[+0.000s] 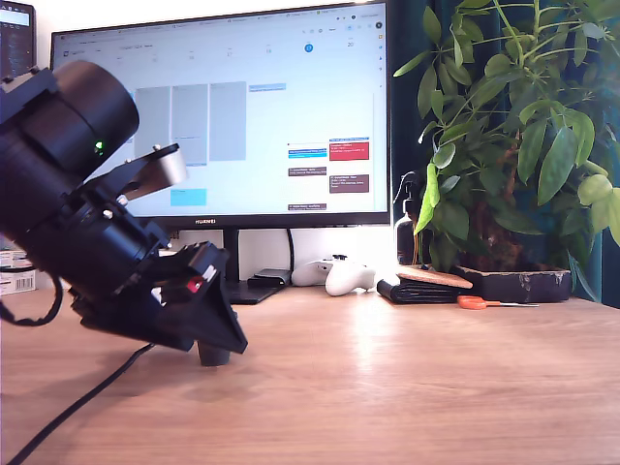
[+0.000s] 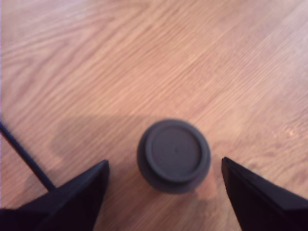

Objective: Pick the grey coffee capsule and place it inside the red coffee cup

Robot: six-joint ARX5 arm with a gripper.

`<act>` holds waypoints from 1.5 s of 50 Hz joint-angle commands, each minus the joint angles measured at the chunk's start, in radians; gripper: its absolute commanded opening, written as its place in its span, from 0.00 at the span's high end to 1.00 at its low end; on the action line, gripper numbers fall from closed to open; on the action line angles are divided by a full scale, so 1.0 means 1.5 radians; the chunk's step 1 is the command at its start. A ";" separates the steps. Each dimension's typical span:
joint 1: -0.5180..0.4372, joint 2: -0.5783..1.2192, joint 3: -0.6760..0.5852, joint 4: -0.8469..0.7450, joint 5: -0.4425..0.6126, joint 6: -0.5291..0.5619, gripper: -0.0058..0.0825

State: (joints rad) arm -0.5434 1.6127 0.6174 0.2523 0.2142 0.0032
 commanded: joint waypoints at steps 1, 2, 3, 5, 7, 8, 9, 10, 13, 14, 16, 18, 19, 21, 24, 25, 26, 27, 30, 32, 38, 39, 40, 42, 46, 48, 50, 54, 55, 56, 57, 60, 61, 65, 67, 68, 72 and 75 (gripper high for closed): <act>0.000 0.002 0.014 0.001 -0.006 -0.002 0.24; 0.000 0.002 0.017 0.000 -0.007 -0.002 0.28; 0.000 0.002 0.019 -0.003 -0.007 -0.002 0.34; 0.000 0.002 0.024 -0.009 -0.006 -0.001 0.47; 0.000 0.002 0.029 -0.017 -0.003 0.002 0.62; 0.000 0.002 0.031 -0.020 -0.002 0.003 0.68; 0.000 0.002 0.032 -0.021 -0.001 0.003 0.74; 0.000 0.002 0.033 -0.023 0.001 0.003 0.79; 0.000 0.002 0.038 -0.028 0.007 0.005 0.86; 0.000 0.002 0.039 -0.030 0.008 0.006 0.87; 0.000 0.002 0.042 -0.029 0.010 0.005 0.87; 0.000 0.002 0.046 -0.030 0.012 0.006 0.87; 0.000 0.002 0.049 -0.031 0.015 0.005 0.87; 0.000 0.002 0.053 -0.031 0.019 0.005 0.87; 0.000 0.002 0.060 -0.031 0.026 0.005 0.87; 0.000 0.002 0.063 -0.031 0.028 0.005 0.87; 0.000 0.002 0.066 -0.031 0.029 0.005 0.87; 0.000 0.002 0.070 -0.031 0.029 0.005 0.87; 0.000 0.000 0.085 -0.028 0.029 0.005 0.87; 0.000 -0.003 0.099 -0.028 0.029 0.006 0.87; 0.007 -0.008 0.155 -0.032 0.029 0.011 0.87; 0.010 -0.009 0.166 -0.034 0.028 0.015 0.87; 0.014 -0.010 0.176 -0.037 0.028 0.019 0.87; 0.025 -0.010 0.196 -0.047 0.026 0.023 0.87; 0.049 -0.010 0.231 -0.067 0.026 0.030 0.87; 0.064 -0.010 0.245 -0.076 0.026 0.034 0.87; 0.082 -0.010 0.257 -0.087 0.026 0.034 0.87; 0.120 -0.010 0.268 -0.094 0.026 0.033 0.87; 0.130 -0.010 0.269 -0.095 0.026 0.033 0.87; 0.139 -0.010 0.269 -0.096 0.027 0.033 0.87; 0.148 -0.010 0.269 -0.098 0.027 0.033 0.87; 0.172 -0.010 0.269 -0.111 0.031 0.032 0.87; 0.181 -0.010 0.269 -0.117 0.033 0.033 0.87; 0.204 -0.010 0.269 -0.132 0.038 0.033 0.87; 0.213 -0.010 0.269 -0.135 0.040 0.033 0.87; 0.216 -0.010 0.269 -0.136 0.042 0.033 0.87; 0.226 -0.010 0.269 -0.137 0.049 0.033 0.87; 0.228 -0.010 0.269 -0.141 0.049 0.033 0.87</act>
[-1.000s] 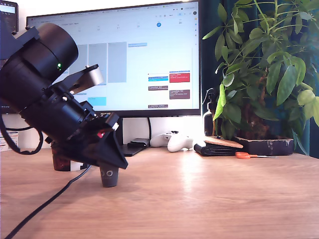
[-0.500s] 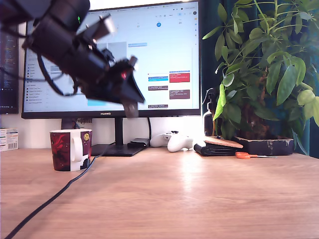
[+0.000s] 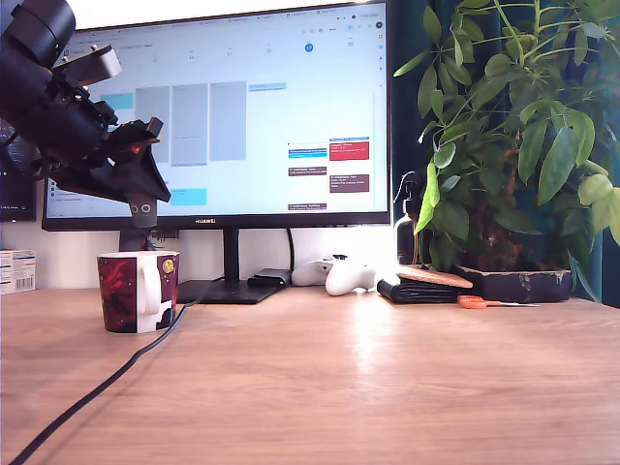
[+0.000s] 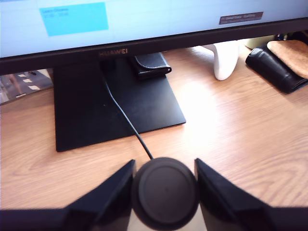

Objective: Pick the grey coffee capsule and place it inside the red coffee cup

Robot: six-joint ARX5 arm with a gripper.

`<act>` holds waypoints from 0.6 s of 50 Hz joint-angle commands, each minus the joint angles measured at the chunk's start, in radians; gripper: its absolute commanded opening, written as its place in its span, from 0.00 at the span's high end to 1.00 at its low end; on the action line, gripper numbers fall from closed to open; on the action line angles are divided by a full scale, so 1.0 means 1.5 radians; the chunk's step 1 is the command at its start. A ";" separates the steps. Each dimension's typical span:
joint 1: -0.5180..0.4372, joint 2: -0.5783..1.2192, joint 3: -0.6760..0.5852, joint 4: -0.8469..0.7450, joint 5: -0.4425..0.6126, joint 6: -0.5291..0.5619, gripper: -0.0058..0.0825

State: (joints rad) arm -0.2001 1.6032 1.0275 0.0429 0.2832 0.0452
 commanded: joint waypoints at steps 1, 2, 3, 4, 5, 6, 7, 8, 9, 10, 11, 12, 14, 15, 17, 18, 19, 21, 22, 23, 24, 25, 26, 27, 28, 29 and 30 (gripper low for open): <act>-0.001 -0.004 -0.005 -0.005 0.003 0.005 0.87; -0.001 -0.004 -0.005 -0.008 0.003 0.005 0.87; -0.001 -0.004 -0.005 -0.013 0.003 0.005 0.87; -0.001 -0.004 -0.005 -0.016 0.003 0.005 0.87; -0.001 -0.004 -0.005 -0.021 0.003 0.005 0.87; -0.001 -0.004 -0.005 -0.027 0.001 0.005 0.87; -0.001 -0.004 -0.005 -0.032 -0.002 0.005 0.86; -0.001 -0.004 -0.005 -0.037 -0.004 0.005 0.83; -0.001 -0.004 -0.005 -0.045 -0.005 0.005 0.78; -0.001 -0.004 -0.005 -0.051 -0.006 0.005 0.71; -0.001 -0.004 -0.005 -0.057 -0.007 0.005 0.64; -0.001 -0.004 -0.005 -0.061 -0.008 0.005 0.54; -0.001 -0.004 -0.005 -0.068 -0.019 0.003 0.35; -0.001 -0.004 -0.005 -0.069 -0.027 0.002 0.28; -0.001 -0.004 -0.005 -0.071 -0.038 0.003 0.21; -0.001 -0.004 -0.005 -0.071 -0.042 0.003 0.21; -0.001 -0.004 -0.005 -0.070 -0.043 0.003 0.21; -0.001 -0.004 -0.005 -0.069 -0.042 0.003 0.21; -0.001 -0.004 -0.005 -0.069 -0.042 0.003 0.21; -0.001 -0.004 -0.005 -0.069 -0.042 0.003 0.21; -0.001 -0.004 -0.005 -0.069 -0.042 0.003 0.21; -0.001 -0.004 -0.005 -0.069 -0.042 0.003 0.21; -0.001 -0.004 -0.005 -0.069 -0.042 0.003 0.21; -0.001 -0.004 -0.005 -0.069 -0.042 0.003 0.21; -0.001 -0.004 -0.005 -0.069 -0.042 0.003 0.21; -0.001 -0.004 -0.005 -0.070 -0.041 0.002 0.21; -0.001 -0.004 -0.005 -0.070 -0.041 -0.001 0.22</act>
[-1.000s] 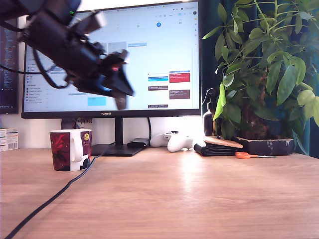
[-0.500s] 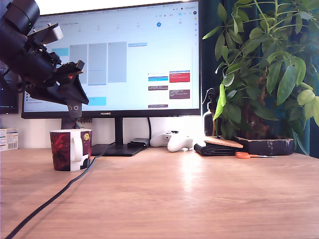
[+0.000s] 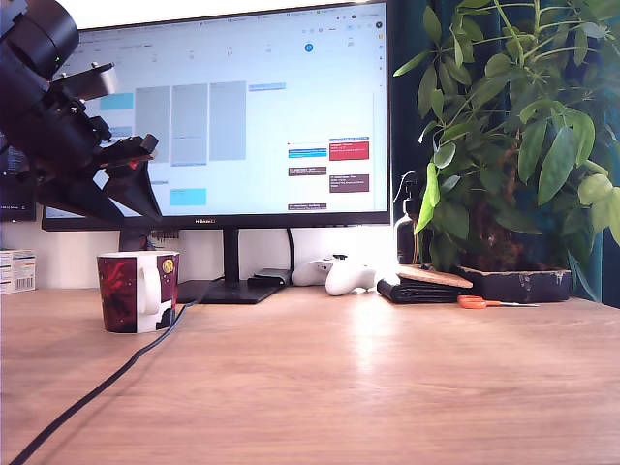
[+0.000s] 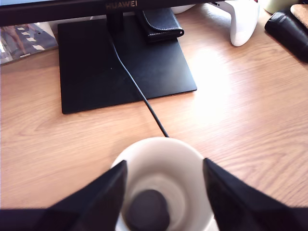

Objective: Pick the grey coffee capsule and place it inside the red coffee cup

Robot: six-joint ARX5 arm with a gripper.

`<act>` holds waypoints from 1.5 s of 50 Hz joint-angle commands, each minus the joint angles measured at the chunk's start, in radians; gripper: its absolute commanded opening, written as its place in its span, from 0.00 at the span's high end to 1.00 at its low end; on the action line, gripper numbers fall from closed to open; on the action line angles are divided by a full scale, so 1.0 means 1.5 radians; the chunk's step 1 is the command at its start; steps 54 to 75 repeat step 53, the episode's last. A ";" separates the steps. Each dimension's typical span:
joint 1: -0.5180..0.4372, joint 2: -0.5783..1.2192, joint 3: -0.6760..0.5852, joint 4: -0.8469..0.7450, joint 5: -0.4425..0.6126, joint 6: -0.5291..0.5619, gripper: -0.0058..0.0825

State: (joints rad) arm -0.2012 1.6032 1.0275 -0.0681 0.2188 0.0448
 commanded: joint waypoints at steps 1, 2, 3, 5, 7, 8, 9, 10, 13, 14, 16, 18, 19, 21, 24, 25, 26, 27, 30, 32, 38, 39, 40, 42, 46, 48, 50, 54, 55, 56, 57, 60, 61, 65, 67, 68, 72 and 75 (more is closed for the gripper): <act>0.000 -0.005 -0.005 0.003 0.003 -0.001 0.23; 0.000 -0.006 -0.005 0.002 0.004 0.000 0.24; 0.000 -0.010 -0.005 -0.001 0.004 0.000 0.26; 0.000 -0.018 -0.004 -0.009 0.000 -0.001 0.31; 0.001 -0.027 -0.004 -0.015 0.000 -0.001 0.39; 0.001 -0.033 -0.004 -0.017 -0.001 -0.001 0.44; 0.003 -0.039 -0.004 -0.022 -0.002 -0.001 0.49; 0.004 -0.047 -0.004 -0.026 -0.003 -0.003 0.56; 0.008 -0.067 -0.004 -0.037 -0.004 -0.002 0.79; 0.010 -0.076 -0.004 -0.042 -0.004 -0.002 0.86; 0.013 -0.094 -0.004 -0.052 -0.005 0.001 0.97; 0.017 -0.110 -0.004 -0.060 -0.006 0.000 0.95; 0.018 -0.119 -0.004 -0.064 -0.005 0.000 0.95; 0.022 -0.138 -0.004 -0.076 -0.008 0.000 0.95; 0.028 -0.166 -0.004 -0.093 -0.012 0.001 0.95; 0.031 -0.174 -0.004 -0.099 -0.012 0.000 0.95; 0.035 -0.186 -0.004 -0.109 -0.012 0.000 0.95; 0.038 -0.195 -0.004 -0.119 -0.012 0.000 0.95; 0.046 -0.219 -0.004 -0.148 -0.012 0.000 0.95; 0.052 -0.235 -0.004 -0.167 -0.012 0.000 0.95; 0.068 -0.279 -0.004 -0.208 -0.017 0.000 0.95; 0.069 -0.285 -0.004 -0.213 -0.019 0.000 0.95; 0.071 -0.292 -0.004 -0.219 -0.021 0.000 0.95; 0.074 -0.304 -0.004 -0.229 -0.025 0.000 0.95; 0.079 -0.328 -0.004 -0.248 -0.031 0.001 0.95; 0.082 -0.338 -0.004 -0.256 -0.032 0.001 0.95; 0.084 -0.347 -0.004 -0.263 -0.032 0.001 0.95; 0.087 -0.358 -0.004 -0.272 -0.032 0.001 0.95; 0.087 -0.358 -0.004 -0.272 -0.032 0.001 0.95; 0.087 -0.358 -0.004 -0.272 -0.032 0.001 0.95; 0.087 -0.358 -0.004 -0.272 -0.032 0.001 0.95; 0.087 -0.358 -0.004 -0.272 -0.032 0.001 0.95; 0.087 -0.358 -0.004 -0.272 -0.032 0.001 0.95; 0.087 -0.358 -0.004 -0.272 -0.032 0.001 0.95; 0.087 -0.358 -0.004 -0.272 -0.032 0.001 0.95; 0.087 -0.358 -0.004 -0.272 -0.032 0.001 0.95; 0.087 -0.358 -0.004 -0.272 -0.032 0.001 0.95; 0.087 -0.358 -0.004 -0.272 -0.032 0.001 0.95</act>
